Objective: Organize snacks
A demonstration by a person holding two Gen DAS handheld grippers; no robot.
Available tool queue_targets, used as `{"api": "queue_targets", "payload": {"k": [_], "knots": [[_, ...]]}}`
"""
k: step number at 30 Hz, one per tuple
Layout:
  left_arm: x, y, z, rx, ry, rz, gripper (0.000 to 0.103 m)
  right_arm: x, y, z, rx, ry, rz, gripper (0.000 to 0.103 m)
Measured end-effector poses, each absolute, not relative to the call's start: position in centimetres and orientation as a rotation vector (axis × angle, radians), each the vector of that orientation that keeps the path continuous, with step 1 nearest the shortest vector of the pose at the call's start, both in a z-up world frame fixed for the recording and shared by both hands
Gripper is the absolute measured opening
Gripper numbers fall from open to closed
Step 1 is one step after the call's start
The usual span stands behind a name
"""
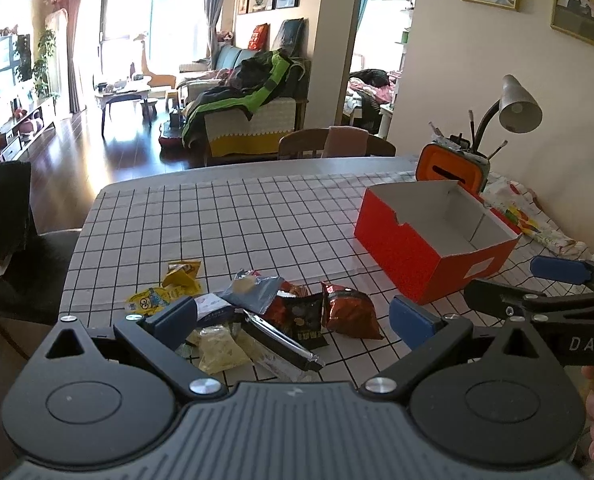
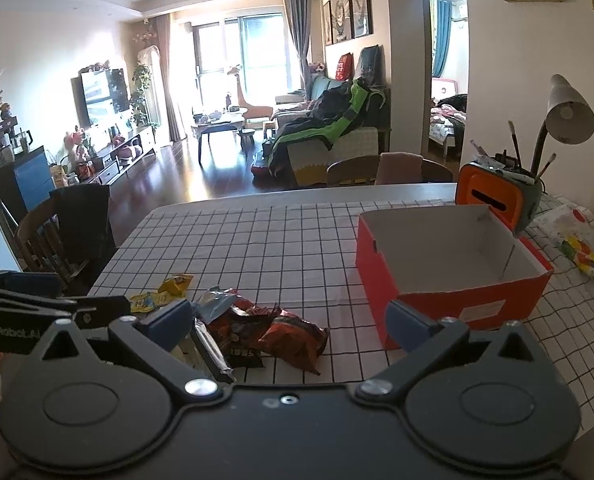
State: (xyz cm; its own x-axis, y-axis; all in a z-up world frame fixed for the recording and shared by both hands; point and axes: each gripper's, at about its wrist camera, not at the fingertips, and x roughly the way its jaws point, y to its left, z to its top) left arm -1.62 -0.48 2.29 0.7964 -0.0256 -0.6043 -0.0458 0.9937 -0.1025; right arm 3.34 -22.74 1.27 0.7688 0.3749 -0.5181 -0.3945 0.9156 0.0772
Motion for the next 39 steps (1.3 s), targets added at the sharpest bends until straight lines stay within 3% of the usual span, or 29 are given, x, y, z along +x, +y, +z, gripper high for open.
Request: {"api": "queue_targets", "payload": {"k": [22, 39], "knots": [[1.0, -0.3, 1.1, -0.119, 0.688, 0.048, 0.103, 6.5, -22.2, 0.1, -0.059, 0.58, 0.468, 0.103], [5.3, 2.6, -2.6, -0.176, 0.812, 0.161, 0.103, 15.0, -19.6, -5.5, -0.202, 0.709, 0.711, 0.1]]}}
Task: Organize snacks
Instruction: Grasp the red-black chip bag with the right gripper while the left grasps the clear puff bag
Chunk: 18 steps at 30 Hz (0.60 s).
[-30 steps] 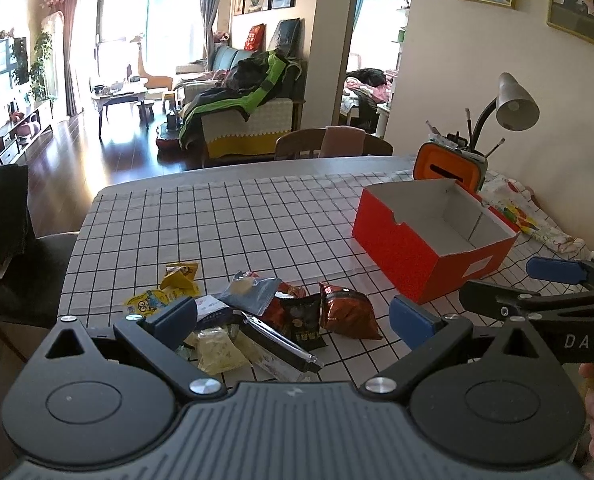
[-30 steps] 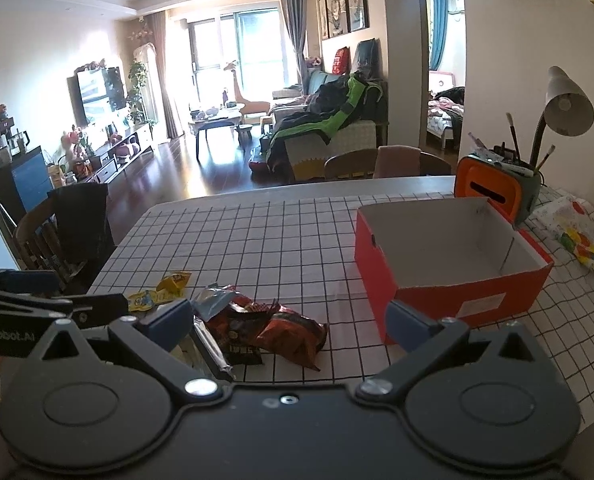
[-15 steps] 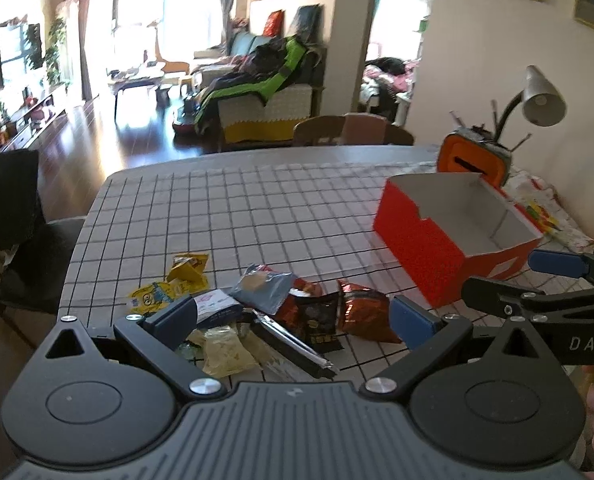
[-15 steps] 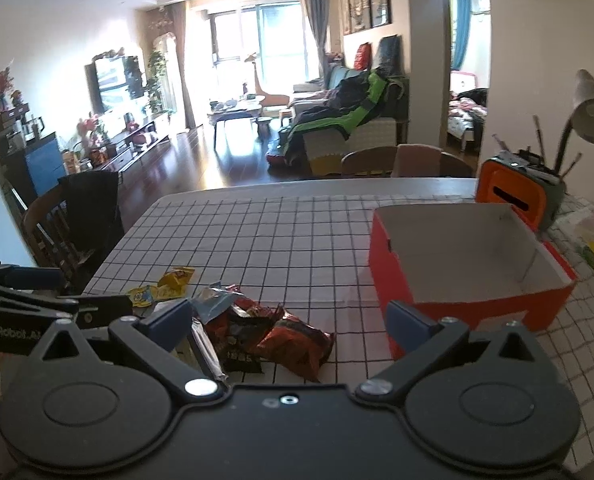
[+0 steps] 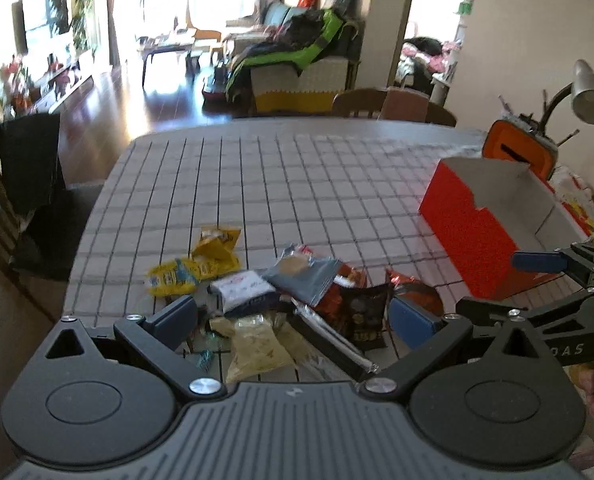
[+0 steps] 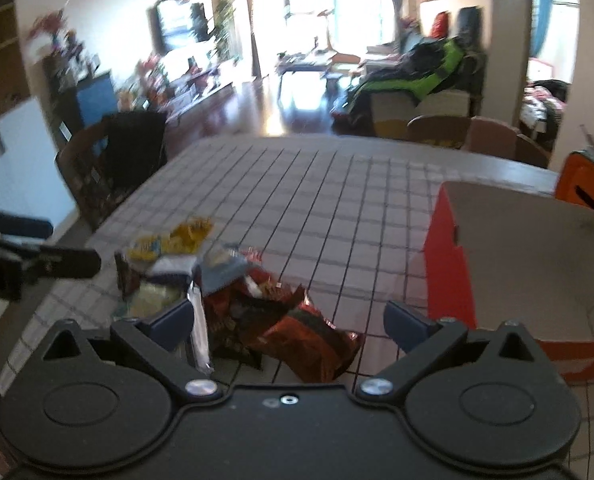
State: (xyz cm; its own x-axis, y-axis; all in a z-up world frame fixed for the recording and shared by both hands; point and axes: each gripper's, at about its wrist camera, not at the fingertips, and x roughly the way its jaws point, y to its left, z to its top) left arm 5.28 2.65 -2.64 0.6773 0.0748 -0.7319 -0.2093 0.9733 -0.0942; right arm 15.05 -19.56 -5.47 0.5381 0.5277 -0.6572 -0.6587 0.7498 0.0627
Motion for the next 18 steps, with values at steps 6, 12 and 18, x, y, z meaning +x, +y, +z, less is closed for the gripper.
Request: {"api": "queue_targets", "payload": {"k": [6, 12, 18], "knots": [[7.0, 3.2, -5.1, -0.252, 0.885, 0.187, 0.102, 17.1, -18.4, -7.7, -0.334, 0.746, 0.81, 0.097], [8.2, 4.2, -7.7, -0.268, 0.919, 0.238, 0.102, 19.1, -17.3, -10.3, -0.505, 0.76, 0.877, 0.097], [9.8, 5.3, -10.6, -0.285, 0.99, 0.276, 0.091, 20.6, -15.8, -12.9, -0.639, 0.785, 0.939, 0.085]]}}
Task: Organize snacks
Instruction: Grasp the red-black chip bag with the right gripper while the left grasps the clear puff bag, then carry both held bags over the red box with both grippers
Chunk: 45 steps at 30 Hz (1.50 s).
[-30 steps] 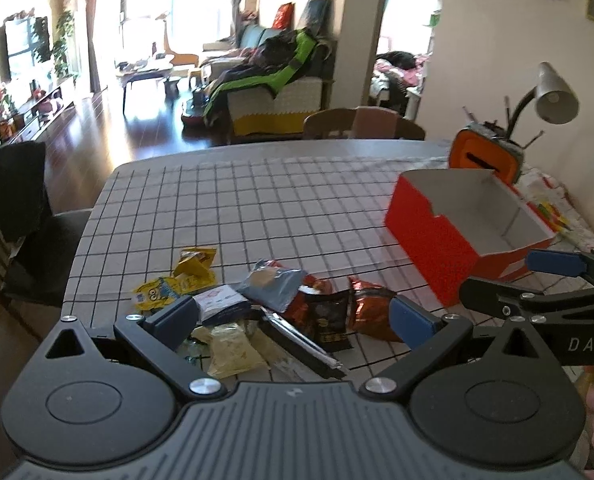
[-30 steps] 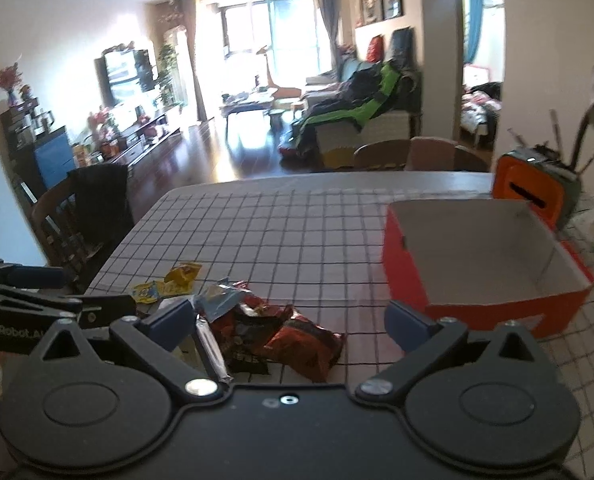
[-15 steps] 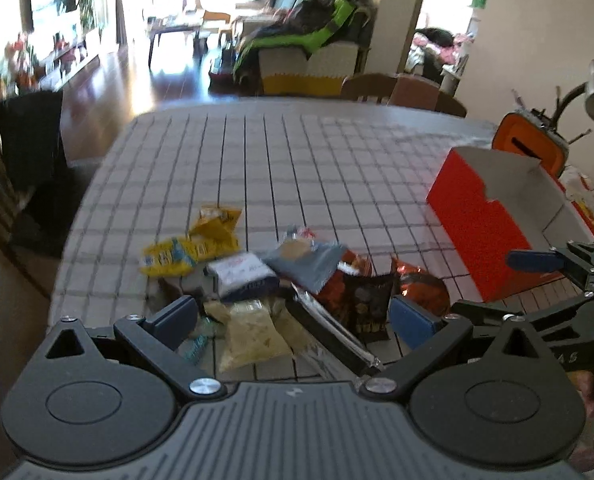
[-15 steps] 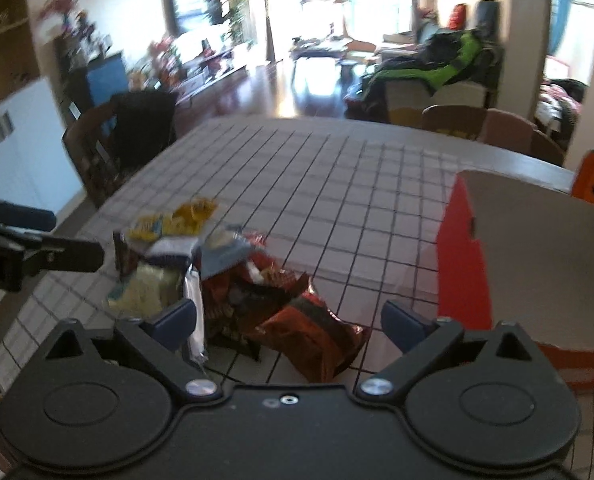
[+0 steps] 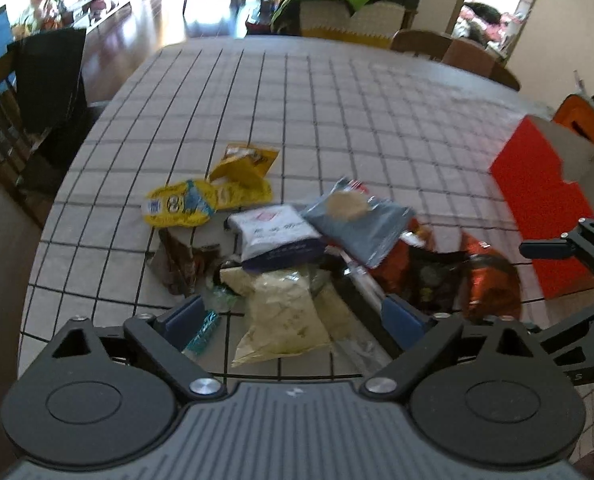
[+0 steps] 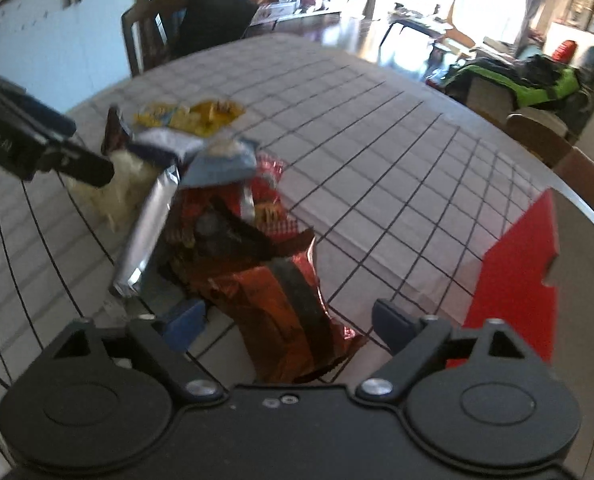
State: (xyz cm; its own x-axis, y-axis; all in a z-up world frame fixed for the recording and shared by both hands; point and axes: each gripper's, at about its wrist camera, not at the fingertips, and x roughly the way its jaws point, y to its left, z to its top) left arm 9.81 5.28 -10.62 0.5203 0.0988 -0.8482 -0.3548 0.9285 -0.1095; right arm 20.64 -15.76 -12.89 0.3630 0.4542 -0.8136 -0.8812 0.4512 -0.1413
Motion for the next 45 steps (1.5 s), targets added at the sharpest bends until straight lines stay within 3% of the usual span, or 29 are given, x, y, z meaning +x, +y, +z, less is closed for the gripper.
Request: {"api": "queue_targets", "payload": {"k": [7, 21, 28, 45], "knots": [[11.3, 5.7, -12.5, -0.293, 1.033, 0.287, 0.084, 21.2, -15.3, -14.0, -0.65, 0.821, 0.966, 0.075], [11.9, 7.0, -13.8, -0.367, 1.057, 0.287, 0.04, 21.1, -15.7, -13.8, -0.587, 0.831, 0.872, 0.048], [11.1, 7.8, -13.7, -0.409, 1.035, 0.27, 0.035, 20.3, -16.1, -13.3, -0.534, 0.835, 0.805, 0.038], [6.5, 7.0, -11.0, -0.385, 0.966, 0.159, 0.034, 15.2, -19.0, -9.6, -0.331, 0.839, 0.629, 0.036]]}}
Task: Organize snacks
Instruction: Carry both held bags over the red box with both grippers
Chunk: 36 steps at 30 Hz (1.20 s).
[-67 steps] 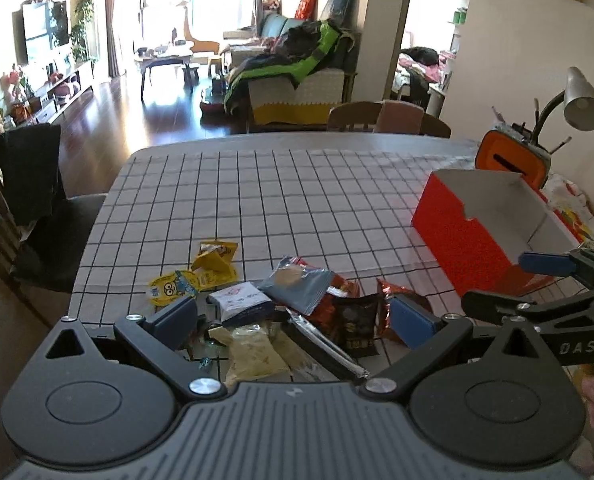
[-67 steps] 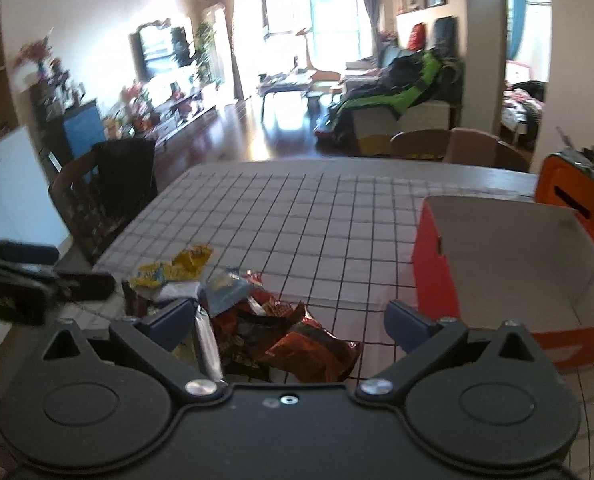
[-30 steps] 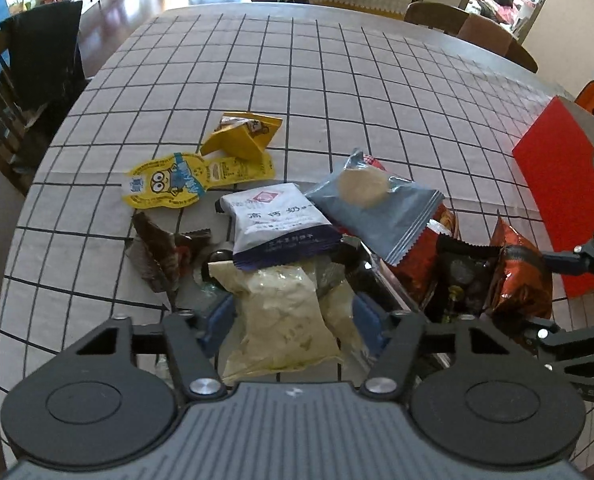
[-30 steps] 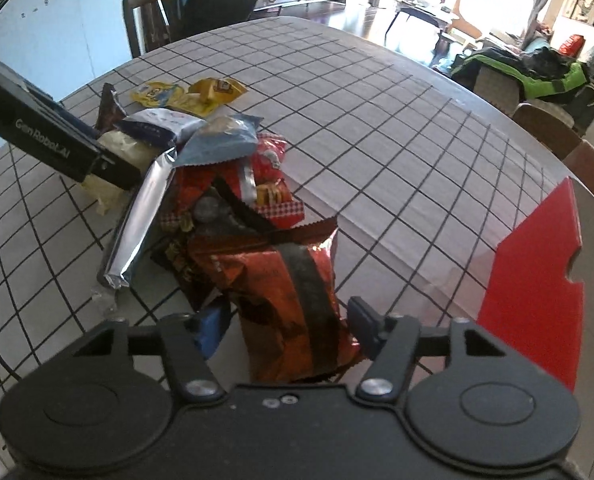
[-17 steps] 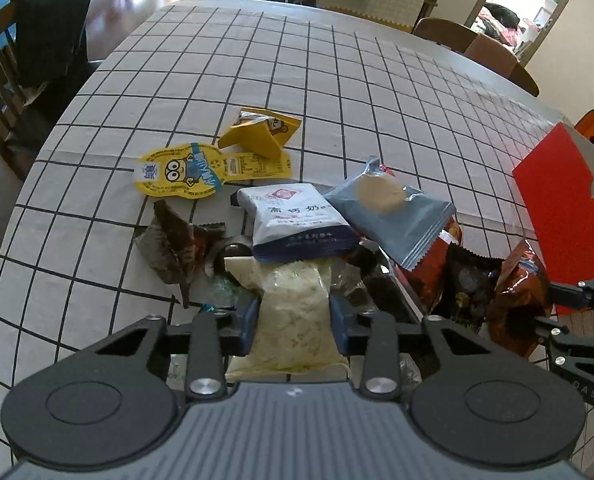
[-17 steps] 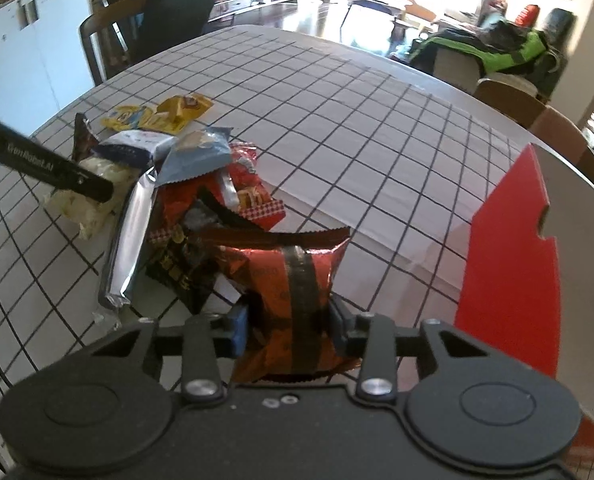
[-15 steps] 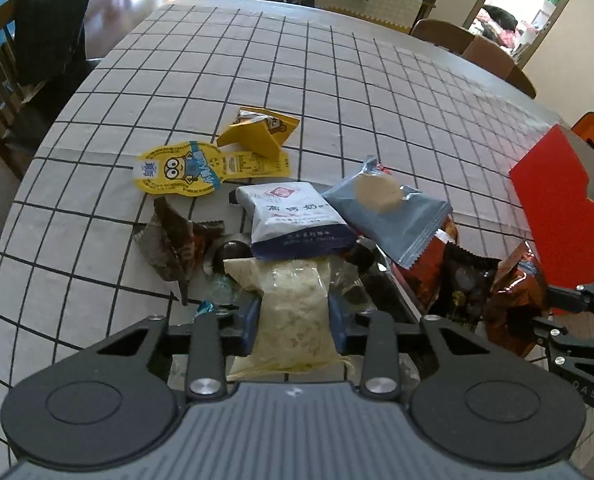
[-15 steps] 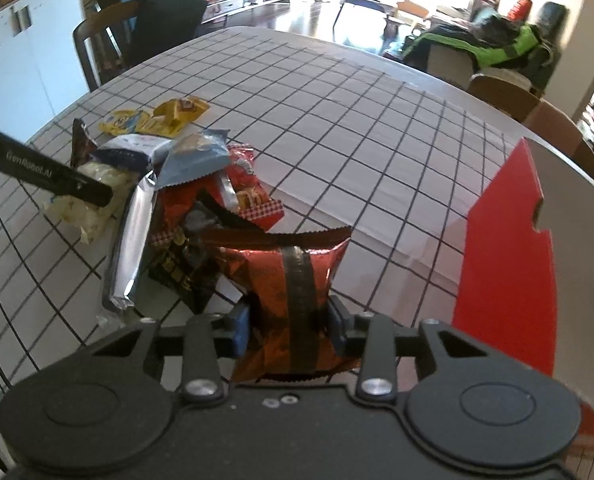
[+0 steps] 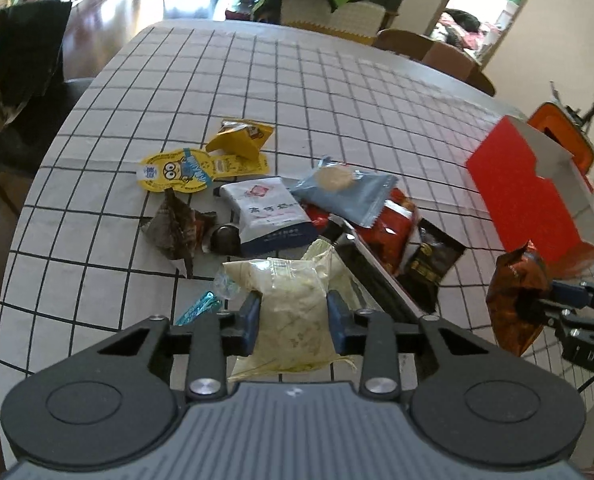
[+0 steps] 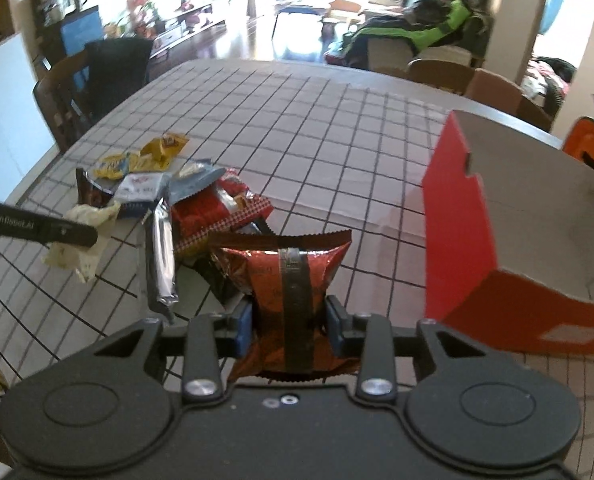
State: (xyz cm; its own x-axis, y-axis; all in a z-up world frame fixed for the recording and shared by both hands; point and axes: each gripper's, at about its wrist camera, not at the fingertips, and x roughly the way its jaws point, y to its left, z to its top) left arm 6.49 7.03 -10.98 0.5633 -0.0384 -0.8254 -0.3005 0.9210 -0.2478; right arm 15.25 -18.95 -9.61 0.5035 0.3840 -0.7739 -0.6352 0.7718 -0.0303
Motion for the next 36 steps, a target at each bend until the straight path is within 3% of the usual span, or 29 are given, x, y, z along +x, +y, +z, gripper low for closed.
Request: {"api": "queue_targets", "payload": {"k": [18, 36], "knots": [[6.5, 3.4, -3.1, -0.292, 0.844, -0.011, 0.034, 13.4, -23.5, -2.2, -0.137, 0.806, 0.47, 0.036], [18.3, -8.9, -0.4, -0.191, 0.825, -0.113, 0.034, 23.2, -33.0, -0.2, -0.144, 0.76, 0.36, 0.036]]}}
